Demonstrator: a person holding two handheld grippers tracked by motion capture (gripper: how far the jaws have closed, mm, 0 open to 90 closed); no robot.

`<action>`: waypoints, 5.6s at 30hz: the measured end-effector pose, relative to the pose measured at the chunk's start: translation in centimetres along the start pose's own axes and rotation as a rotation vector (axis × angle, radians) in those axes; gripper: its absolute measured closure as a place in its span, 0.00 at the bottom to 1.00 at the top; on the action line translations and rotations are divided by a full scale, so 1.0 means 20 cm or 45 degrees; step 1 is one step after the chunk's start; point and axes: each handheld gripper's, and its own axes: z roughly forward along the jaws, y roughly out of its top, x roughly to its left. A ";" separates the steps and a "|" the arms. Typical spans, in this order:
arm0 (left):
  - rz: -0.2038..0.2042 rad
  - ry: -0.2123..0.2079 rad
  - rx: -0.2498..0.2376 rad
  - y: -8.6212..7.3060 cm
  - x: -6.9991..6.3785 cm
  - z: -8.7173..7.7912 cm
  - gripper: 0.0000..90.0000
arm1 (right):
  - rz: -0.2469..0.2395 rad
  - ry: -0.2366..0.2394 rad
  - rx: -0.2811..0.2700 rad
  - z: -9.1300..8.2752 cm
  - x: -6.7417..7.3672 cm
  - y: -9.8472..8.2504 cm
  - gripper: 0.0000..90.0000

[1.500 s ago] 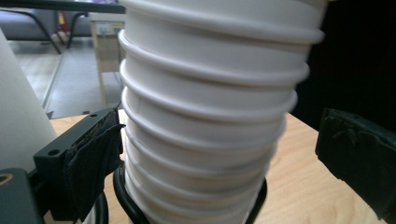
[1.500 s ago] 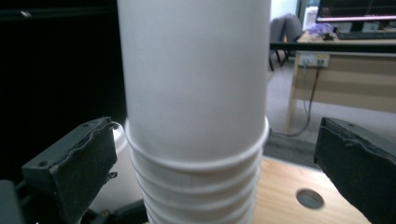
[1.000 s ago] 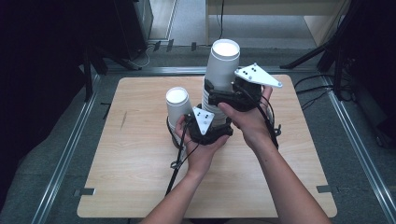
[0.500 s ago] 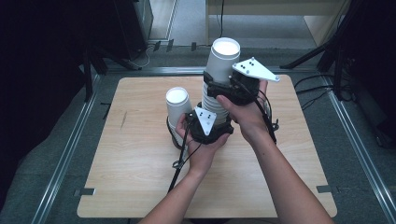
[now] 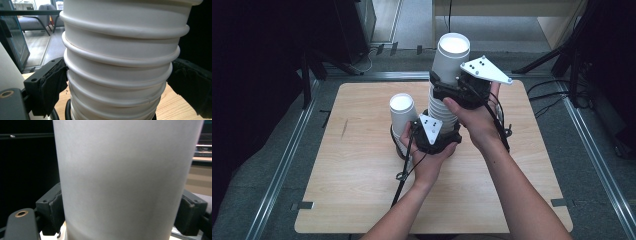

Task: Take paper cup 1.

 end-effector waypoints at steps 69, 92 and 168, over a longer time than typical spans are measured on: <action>0.064 -0.108 -0.019 -0.02 0.01 -0.18 0.07 | -0.002 -0.211 -0.167 -0.53 -0.21 -0.11 0.17; 0.042 -0.153 0.056 -0.15 0.12 -0.46 0.07 | -0.019 -0.165 -0.013 -0.56 -0.20 -0.51 0.18; 0.171 -0.682 0.085 -0.15 0.08 -0.61 0.24 | -0.459 0.308 0.224 -0.54 0.23 -1.05 0.17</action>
